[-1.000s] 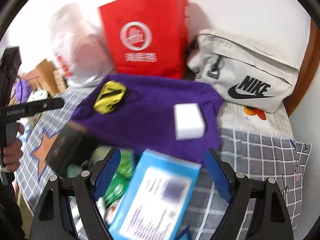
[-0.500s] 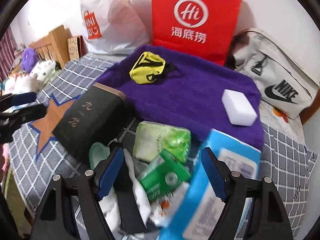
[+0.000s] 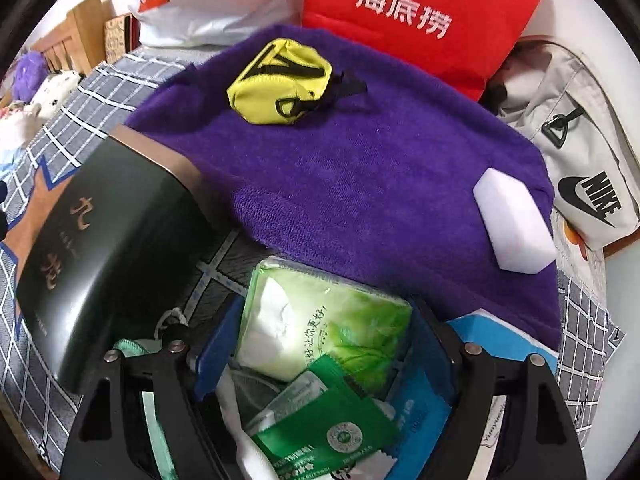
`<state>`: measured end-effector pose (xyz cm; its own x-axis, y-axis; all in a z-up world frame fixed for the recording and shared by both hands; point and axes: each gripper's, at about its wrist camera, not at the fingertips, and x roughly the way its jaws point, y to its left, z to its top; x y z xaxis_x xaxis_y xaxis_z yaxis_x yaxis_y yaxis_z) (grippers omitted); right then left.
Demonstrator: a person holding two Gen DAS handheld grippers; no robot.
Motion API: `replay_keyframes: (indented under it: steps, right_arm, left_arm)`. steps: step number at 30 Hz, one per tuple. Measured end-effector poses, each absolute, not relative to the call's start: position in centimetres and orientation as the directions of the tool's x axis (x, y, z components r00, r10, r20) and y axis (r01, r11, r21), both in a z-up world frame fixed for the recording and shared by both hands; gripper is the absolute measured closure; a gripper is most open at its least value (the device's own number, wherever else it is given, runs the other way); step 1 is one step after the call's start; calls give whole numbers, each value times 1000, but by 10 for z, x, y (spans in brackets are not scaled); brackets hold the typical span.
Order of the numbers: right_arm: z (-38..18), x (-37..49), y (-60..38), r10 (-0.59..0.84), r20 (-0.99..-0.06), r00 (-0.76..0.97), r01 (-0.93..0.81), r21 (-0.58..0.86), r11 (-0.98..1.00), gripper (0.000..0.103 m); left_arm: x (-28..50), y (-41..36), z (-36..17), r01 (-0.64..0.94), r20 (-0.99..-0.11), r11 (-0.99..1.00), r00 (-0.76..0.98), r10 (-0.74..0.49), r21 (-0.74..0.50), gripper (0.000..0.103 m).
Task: Organize soft objects
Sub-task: 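Grasp the green tissue pack with the right gripper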
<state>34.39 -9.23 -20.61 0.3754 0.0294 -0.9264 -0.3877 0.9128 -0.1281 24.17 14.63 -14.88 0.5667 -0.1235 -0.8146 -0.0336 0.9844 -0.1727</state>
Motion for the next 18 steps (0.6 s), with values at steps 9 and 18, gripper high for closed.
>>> replay_keyframes:
  steps: [9,18]
  right_arm:
    - [-203,334,-100,120,-916,382,-421,-57,905,30]
    - [-150,319,-119,173,-854,491,-362,-19,932,30]
  left_arm:
    - [232,154,-151,-47,-815,981,566,-127,-186,23]
    - [216,156,-136,-54,-808,981,577,-123,-187,23]
